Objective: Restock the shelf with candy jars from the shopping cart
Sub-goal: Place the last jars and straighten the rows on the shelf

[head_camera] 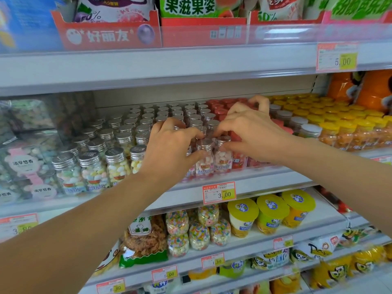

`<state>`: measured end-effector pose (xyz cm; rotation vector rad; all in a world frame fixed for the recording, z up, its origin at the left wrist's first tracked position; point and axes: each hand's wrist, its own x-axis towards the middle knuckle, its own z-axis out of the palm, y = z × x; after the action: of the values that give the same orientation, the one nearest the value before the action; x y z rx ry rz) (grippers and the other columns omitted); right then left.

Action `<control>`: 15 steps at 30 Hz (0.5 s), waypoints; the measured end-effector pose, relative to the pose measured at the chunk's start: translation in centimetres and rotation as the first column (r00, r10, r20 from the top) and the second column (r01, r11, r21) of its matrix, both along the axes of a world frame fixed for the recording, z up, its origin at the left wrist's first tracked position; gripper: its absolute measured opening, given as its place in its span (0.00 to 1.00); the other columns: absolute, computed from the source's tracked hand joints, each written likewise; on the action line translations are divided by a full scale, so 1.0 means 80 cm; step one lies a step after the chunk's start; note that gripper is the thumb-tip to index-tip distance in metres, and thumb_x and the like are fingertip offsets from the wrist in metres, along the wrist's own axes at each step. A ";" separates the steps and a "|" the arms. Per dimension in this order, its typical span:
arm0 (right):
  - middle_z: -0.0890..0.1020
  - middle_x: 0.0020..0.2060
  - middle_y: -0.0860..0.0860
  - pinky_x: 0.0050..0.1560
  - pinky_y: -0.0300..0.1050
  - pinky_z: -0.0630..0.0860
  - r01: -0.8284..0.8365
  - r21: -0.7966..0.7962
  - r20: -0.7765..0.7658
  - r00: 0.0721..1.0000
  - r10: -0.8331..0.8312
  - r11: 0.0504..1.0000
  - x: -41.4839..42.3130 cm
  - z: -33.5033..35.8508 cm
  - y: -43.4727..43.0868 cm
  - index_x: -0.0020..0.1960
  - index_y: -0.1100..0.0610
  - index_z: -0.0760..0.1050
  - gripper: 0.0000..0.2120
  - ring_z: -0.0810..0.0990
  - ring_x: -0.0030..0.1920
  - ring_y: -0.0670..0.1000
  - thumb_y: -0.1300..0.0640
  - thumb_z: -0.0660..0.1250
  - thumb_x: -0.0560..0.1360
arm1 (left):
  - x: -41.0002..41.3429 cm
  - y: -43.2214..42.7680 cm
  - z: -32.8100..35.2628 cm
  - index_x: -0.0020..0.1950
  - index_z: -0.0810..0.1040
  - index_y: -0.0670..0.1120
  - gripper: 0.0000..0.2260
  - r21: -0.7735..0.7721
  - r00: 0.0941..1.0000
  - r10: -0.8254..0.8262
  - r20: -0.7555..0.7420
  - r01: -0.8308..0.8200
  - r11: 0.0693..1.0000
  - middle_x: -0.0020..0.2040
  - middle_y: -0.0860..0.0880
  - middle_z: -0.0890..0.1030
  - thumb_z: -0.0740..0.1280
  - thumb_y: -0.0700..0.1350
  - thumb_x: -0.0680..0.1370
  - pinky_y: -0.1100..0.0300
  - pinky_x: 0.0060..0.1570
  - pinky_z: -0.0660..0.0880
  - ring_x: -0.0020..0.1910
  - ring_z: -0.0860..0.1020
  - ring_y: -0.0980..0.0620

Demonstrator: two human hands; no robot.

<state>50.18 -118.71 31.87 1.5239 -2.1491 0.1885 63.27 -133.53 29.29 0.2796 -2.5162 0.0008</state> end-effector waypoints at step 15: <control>0.77 0.64 0.44 0.62 0.34 0.57 -0.049 -0.184 0.174 0.981 0.081 0.982 -0.023 0.012 0.002 0.67 0.46 0.75 0.17 0.72 0.66 0.44 0.44 0.60 0.80 | 0.012 -0.047 0.057 0.68 0.73 0.53 0.16 0.008 0.974 -0.055 0.220 0.055 0.998 0.65 0.52 0.76 0.54 0.51 0.83 0.57 0.63 0.66 0.65 0.71 0.51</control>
<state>48.33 -118.52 32.85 1.5242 -2.1534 0.5471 64.24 -137.26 33.86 0.2208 -2.7444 0.0082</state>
